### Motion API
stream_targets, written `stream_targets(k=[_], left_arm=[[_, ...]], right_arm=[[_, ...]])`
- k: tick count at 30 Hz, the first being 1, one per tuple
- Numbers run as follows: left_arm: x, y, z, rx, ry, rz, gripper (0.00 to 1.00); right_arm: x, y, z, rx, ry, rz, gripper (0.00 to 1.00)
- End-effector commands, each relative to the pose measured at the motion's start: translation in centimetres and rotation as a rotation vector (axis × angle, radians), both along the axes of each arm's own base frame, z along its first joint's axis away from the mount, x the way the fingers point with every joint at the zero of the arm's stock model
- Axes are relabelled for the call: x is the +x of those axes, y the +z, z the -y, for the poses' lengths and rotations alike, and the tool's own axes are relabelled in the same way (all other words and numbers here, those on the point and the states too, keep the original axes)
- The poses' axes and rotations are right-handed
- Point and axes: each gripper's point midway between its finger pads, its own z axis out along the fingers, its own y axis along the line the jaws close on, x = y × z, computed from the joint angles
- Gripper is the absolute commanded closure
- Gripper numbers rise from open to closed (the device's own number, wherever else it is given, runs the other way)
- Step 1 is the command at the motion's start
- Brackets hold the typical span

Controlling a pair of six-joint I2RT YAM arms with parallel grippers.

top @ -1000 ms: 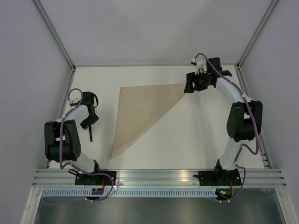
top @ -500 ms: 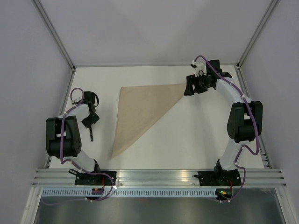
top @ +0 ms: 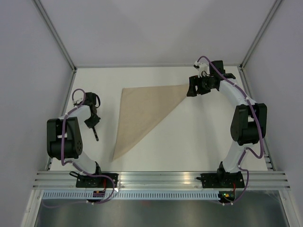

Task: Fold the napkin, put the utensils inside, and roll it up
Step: Grab a utensil with the left arm

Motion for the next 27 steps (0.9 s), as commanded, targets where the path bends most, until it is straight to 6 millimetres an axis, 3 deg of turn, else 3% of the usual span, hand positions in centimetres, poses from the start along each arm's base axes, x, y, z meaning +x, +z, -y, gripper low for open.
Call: stream_targets(k=[1, 5, 11, 15, 19, 20, 21, 24, 25, 26, 27], left_arm=[[0.1, -1.0, 0.2, -0.024, -0.033, -0.029, 0.71], [0.9, -1.1, 0.3, -0.032, -0.050, -0.015, 0.77], [1.8, -1.1, 0.4, -0.038, -0.077, -0.011, 0.98], [3.2, 0.4, 0.8, -0.047, -0.117, 0.059, 0.98], [5.6, 4.8, 1.9, -0.068, -0.221, 0.206, 0.98], [6.6, 7.4, 2.2, -0.064, -0.250, 0.279, 0.98], [7.3, 8.6, 2.8, -0.064, -0.307, 0.311, 0.98], [9.8, 14.1, 6.5, -0.063, -0.518, 0.450, 0.98], [10.2, 15.2, 9.7, -0.090, -0.630, 0.475, 0.98], [11.1, 17.4, 11.3, -0.093, -0.695, 0.522, 0.98], [11.4, 17.7, 13.0, -0.101, -0.784, 0.523, 0.98]], right_arm=[[0.1, 2.0, -0.2, 0.002, 0.020, 0.070, 0.25], [0.2, 2.2, -0.1, -0.004, 0.016, 0.077, 0.25], [0.4, 2.5, 0.0, -0.009, 0.004, 0.080, 0.25], [0.7, 2.9, 0.2, -0.014, -0.010, 0.086, 0.25], [1.1, 3.7, 0.3, -0.020, -0.024, 0.100, 0.25], [1.3, 4.0, 0.5, -0.018, -0.031, 0.105, 0.25], [1.4, 4.2, 0.4, -0.015, -0.035, 0.109, 0.25], [1.6, 4.5, 0.7, -0.006, -0.056, 0.105, 0.25], [1.7, 4.6, 0.8, -0.008, -0.061, 0.108, 0.25], [1.7, 4.6, 0.8, -0.007, -0.068, 0.107, 0.25], [1.7, 4.7, 0.8, -0.008, -0.069, 0.108, 0.26]])
